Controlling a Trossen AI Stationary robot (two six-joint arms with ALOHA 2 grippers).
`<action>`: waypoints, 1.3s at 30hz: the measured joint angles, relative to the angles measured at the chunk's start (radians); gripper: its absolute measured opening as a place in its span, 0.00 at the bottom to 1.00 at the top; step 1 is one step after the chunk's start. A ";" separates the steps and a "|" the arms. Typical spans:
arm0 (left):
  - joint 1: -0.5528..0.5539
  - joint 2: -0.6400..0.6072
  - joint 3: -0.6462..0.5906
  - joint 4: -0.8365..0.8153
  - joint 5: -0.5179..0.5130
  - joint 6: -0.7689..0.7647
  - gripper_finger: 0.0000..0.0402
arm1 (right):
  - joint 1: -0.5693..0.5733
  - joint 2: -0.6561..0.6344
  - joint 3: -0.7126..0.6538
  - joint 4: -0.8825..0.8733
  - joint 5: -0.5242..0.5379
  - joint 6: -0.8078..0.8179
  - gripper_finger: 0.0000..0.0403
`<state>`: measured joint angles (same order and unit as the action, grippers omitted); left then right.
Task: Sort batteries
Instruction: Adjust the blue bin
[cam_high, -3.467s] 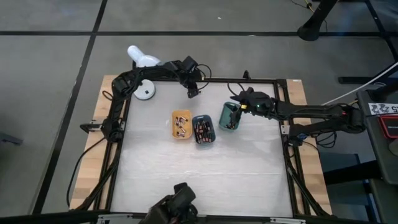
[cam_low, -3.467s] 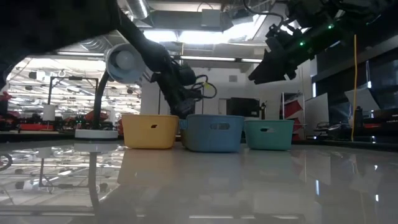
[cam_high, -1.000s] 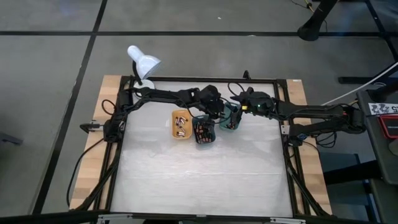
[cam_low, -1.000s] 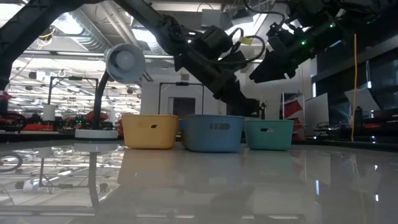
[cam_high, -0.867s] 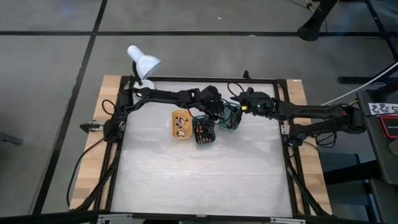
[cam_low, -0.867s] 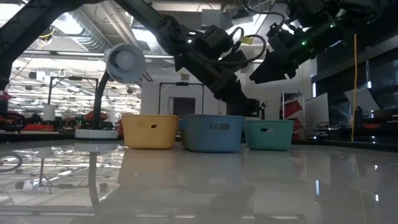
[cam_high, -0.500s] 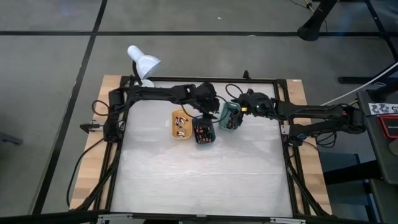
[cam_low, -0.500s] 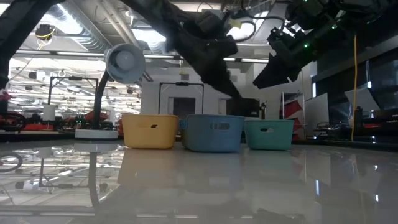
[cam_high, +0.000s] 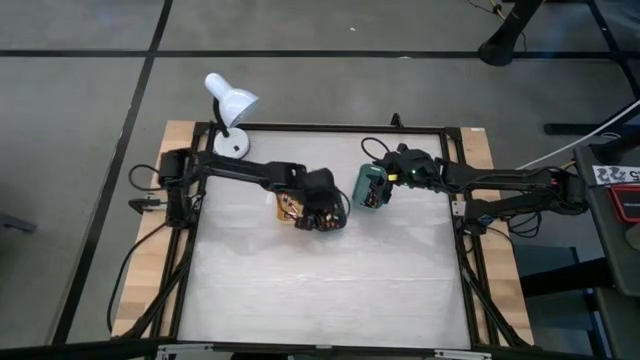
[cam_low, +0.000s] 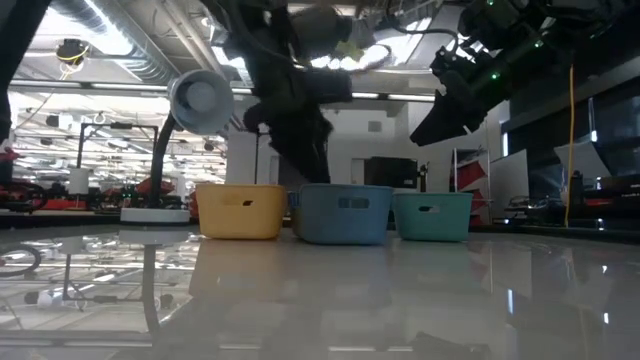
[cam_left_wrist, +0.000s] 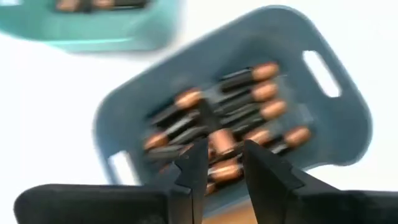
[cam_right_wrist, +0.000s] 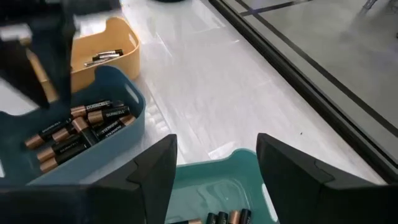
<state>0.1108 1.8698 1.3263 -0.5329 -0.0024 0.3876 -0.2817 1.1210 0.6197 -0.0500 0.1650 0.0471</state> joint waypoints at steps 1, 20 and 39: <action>0.003 -0.024 -0.014 0.009 -0.020 -0.008 0.22 | 0.000 0.000 0.000 0.001 0.000 0.000 0.55; 0.299 -0.075 -0.087 0.021 0.233 -0.100 0.34 | 0.000 0.000 0.000 0.029 -0.027 0.030 0.55; 0.244 0.023 -0.079 0.125 0.157 -0.129 0.38 | 0.000 0.001 0.000 0.035 -0.027 0.027 0.55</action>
<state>0.3544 1.8928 1.2476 -0.4077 0.1545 0.2584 -0.2817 1.1217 0.6197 -0.0155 0.1375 0.0738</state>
